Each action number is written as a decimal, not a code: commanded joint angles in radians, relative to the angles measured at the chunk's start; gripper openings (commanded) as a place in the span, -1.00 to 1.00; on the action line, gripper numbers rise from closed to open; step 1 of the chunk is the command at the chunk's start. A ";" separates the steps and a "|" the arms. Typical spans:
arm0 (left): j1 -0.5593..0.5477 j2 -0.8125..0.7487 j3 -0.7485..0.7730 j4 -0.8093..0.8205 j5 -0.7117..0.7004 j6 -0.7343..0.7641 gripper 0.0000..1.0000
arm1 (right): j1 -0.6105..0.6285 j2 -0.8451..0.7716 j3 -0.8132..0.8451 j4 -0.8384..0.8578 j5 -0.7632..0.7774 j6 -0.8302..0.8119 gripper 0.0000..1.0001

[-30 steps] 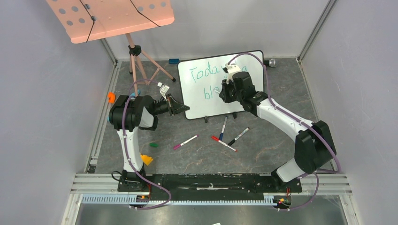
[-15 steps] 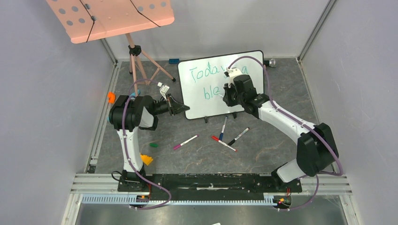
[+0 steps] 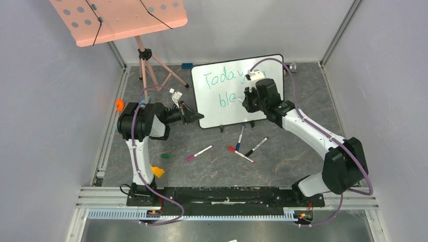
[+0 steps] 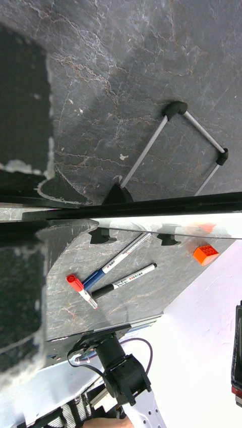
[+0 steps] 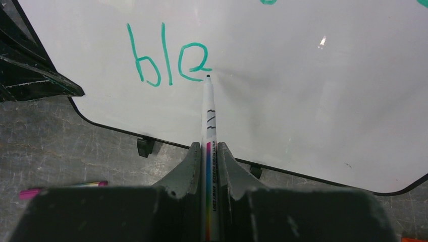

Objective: Write a sentence on the whiteboard

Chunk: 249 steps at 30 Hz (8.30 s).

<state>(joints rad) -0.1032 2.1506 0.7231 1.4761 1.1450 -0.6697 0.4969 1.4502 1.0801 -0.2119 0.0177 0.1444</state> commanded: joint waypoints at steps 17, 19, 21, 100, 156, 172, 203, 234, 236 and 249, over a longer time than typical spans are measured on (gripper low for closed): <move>-0.003 0.015 0.015 0.081 0.001 0.049 -0.96 | -0.024 0.010 0.067 0.061 0.083 -0.002 -1.00; -0.003 0.014 0.015 0.081 0.001 0.049 -0.96 | -0.024 0.014 0.067 0.062 0.098 0.000 -1.00; -0.003 0.014 0.015 0.081 0.001 0.051 -0.96 | -0.024 0.015 0.063 0.066 0.110 0.001 -1.00; -0.003 0.016 0.016 0.081 0.003 0.048 -0.96 | -0.130 -0.044 -0.020 0.098 0.025 0.005 -1.00; -0.002 0.016 0.018 0.081 0.002 0.046 -0.96 | -0.132 -0.045 -0.086 0.033 -0.015 -0.081 -1.00; -0.002 0.016 0.016 0.081 0.004 0.048 -0.96 | -0.133 -0.078 -0.057 0.060 -0.166 -0.056 -1.00; -0.003 0.017 0.019 0.081 0.006 0.046 -0.96 | -0.173 -0.152 -0.095 0.120 0.031 0.001 -1.00; -0.003 0.016 0.018 0.081 0.006 0.046 -0.96 | -0.173 -0.051 -0.018 0.155 0.007 -0.013 -1.00; -0.003 0.016 0.018 0.082 0.005 0.046 -0.96 | -0.173 -0.041 -0.010 0.157 0.013 -0.012 -1.00; -0.003 0.015 0.018 0.081 0.005 0.048 -0.96 | -0.173 -0.009 0.000 0.133 0.085 -0.011 -1.00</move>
<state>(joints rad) -0.1036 2.1513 0.7246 1.4750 1.1454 -0.6727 0.3271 1.4498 1.0584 -0.0917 0.0433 0.1444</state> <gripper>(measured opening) 0.107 0.114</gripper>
